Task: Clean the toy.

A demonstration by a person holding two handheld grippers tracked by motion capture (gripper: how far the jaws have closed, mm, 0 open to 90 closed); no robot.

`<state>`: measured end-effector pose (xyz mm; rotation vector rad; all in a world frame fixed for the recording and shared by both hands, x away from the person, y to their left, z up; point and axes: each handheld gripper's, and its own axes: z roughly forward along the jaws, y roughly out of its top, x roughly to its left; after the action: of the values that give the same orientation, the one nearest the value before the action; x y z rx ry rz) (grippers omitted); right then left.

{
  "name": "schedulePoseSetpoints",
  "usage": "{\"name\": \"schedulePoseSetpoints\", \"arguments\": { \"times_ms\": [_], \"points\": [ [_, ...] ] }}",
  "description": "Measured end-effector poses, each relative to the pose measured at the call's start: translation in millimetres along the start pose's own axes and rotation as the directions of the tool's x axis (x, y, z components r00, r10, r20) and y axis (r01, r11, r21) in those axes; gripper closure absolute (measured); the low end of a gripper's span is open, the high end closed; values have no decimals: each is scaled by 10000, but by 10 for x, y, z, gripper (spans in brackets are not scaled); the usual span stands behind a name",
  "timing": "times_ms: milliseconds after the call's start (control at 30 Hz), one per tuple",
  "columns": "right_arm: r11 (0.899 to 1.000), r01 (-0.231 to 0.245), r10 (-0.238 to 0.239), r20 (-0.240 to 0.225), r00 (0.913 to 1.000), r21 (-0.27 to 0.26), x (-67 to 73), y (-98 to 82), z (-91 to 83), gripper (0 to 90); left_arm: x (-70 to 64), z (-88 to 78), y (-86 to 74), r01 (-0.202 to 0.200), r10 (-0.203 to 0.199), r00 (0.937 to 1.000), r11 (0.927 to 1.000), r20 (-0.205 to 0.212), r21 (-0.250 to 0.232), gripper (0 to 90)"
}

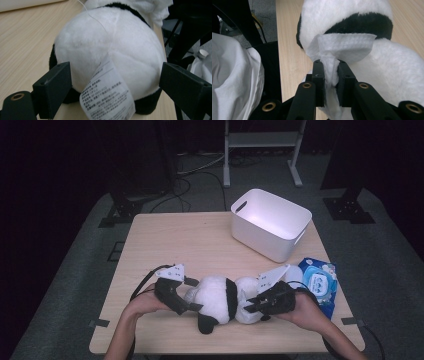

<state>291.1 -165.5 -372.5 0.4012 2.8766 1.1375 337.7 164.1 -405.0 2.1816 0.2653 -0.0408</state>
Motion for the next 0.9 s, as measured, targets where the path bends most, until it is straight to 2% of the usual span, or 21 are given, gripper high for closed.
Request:
{"name": "schedulePoseSetpoints", "arguments": {
  "times_ms": [100, 167, 333, 533, 733, 900],
  "points": [
    [9999, 96, -96, -29, 9999, -33, 11, 38, 11, 780, -10, 34, -28, -123, 116, 9997, 9995, 213, 293, 97],
    [9997, 227, -228, -91, 9997, -40, 38, 105, 51, 780, -14, 67, -37, -27, 19, 9997, 9994, 253, 339, 89],
    [9977, 679, -681, -358, 9970, -78, 108, 338, 236, 781, -14, 81, -46, -44, 36, 9995, 9996, 313, 262, 88],
    [9909, 1346, -1346, -798, 9877, -47, 178, 669, 496, 781, -8, 85, -55, -88, 80, 9992, 9997, 379, 212, 88],
    [9887, 1502, -1498, -793, 9855, -15, 122, 901, 599, 780, 0, 85, -60, -121, 113, 9991, 9997, 398, 197, 89],
    [9891, 1462, -1469, -457, 9881, -174, 6, 1080, 586, 781, 0, 86, -61, -106, 98, 9991, 9998, 412, 185, 89]
  ]
}}
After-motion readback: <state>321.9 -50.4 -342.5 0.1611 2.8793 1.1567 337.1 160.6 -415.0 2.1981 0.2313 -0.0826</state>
